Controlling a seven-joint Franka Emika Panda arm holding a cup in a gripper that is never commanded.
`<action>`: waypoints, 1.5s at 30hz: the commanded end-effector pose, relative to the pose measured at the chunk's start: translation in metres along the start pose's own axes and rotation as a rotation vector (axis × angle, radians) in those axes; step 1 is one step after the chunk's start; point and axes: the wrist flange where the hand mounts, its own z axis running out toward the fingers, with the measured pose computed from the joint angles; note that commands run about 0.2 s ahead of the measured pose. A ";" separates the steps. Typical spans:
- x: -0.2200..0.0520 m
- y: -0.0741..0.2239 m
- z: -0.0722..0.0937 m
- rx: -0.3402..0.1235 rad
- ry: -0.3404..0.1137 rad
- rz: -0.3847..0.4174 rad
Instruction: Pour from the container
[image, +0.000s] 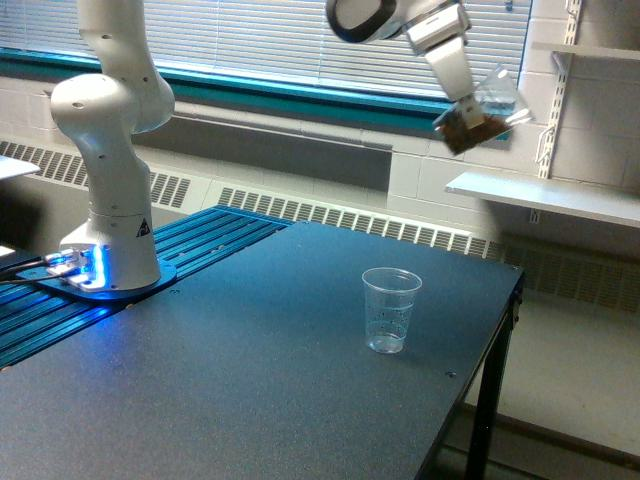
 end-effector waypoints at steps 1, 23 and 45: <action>-0.003 0.027 -0.003 -0.029 0.010 -0.097; -0.048 0.118 0.007 -0.131 -0.047 -0.166; -0.096 0.164 0.026 -0.232 -0.148 -0.233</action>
